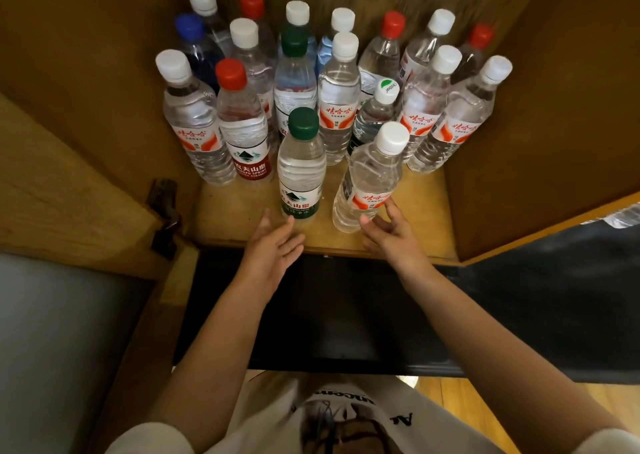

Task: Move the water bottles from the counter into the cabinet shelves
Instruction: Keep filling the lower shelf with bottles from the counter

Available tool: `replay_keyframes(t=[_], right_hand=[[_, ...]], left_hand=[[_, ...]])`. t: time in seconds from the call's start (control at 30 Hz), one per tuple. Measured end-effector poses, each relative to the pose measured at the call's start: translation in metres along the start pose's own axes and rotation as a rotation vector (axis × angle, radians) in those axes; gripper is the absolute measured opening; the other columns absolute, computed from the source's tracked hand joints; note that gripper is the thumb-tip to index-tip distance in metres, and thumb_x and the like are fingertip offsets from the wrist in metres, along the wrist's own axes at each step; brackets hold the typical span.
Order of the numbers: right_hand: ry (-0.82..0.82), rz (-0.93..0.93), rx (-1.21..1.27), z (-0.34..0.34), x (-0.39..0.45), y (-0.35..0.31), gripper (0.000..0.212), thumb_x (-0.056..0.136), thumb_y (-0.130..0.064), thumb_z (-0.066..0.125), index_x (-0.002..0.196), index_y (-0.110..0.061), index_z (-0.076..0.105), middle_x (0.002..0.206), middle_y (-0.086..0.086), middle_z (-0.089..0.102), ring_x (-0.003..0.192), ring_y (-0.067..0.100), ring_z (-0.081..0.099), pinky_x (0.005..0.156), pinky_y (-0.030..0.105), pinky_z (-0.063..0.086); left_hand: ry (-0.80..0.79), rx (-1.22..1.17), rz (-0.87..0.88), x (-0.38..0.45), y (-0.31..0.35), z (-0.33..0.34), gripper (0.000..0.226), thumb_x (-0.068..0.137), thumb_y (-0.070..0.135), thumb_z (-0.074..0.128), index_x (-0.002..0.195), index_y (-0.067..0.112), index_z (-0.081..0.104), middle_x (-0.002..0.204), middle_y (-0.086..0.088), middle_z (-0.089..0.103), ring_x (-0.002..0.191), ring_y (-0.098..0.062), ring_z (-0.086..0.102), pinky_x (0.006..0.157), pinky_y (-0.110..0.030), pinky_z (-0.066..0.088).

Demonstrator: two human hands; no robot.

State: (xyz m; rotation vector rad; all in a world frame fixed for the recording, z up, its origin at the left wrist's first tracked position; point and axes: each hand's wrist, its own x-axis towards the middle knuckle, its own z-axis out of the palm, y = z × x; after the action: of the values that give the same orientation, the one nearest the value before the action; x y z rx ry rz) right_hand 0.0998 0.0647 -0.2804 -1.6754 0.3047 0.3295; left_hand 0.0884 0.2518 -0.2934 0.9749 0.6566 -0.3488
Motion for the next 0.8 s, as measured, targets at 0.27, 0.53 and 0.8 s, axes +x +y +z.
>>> replay_keyframes(t=[0.27, 0.53, 0.8], right_hand=[[0.058, -0.121, -0.182, 0.014, 0.011, -0.001, 0.062, 0.09, -0.037, 0.054, 0.143, -0.035, 0.022, 0.134, -0.004, 0.053, 0.122, 0.018, 0.051, 0.1, 0.047, 0.046], [0.11, -0.136, -0.228, 0.031, 0.033, -0.016, 0.063, 0.089, -0.036, 0.056, 0.143, -0.037, 0.022, 0.128, -0.001, 0.056, 0.114, 0.024, 0.057, 0.094, 0.048, 0.049], [0.134, -0.141, -0.264, 0.044, 0.059, -0.035, 0.06, 0.09, -0.032, 0.056, 0.141, -0.027, 0.025, 0.127, 0.008, 0.059, 0.103, 0.029, 0.061, 0.09, 0.044, 0.05]], left_hand=[[-0.144, -0.152, -0.046, 0.006, 0.009, 0.025, 0.052, 0.097, 0.02, 0.043, 0.145, 0.02, 0.022, 0.145, -0.026, 0.033, 0.132, -0.039, 0.036, 0.109, -0.046, 0.03], [-0.104, -0.219, -0.037, 0.019, 0.026, 0.043, 0.04, 0.099, 0.019, 0.039, 0.138, 0.015, 0.034, 0.142, -0.023, 0.041, 0.132, -0.035, 0.038, 0.107, -0.042, 0.029], [-0.084, -0.211, -0.033, 0.038, 0.049, 0.049, 0.046, 0.099, 0.02, 0.039, 0.143, 0.015, 0.03, 0.145, -0.025, 0.035, 0.134, -0.035, 0.035, 0.111, -0.043, 0.024]])
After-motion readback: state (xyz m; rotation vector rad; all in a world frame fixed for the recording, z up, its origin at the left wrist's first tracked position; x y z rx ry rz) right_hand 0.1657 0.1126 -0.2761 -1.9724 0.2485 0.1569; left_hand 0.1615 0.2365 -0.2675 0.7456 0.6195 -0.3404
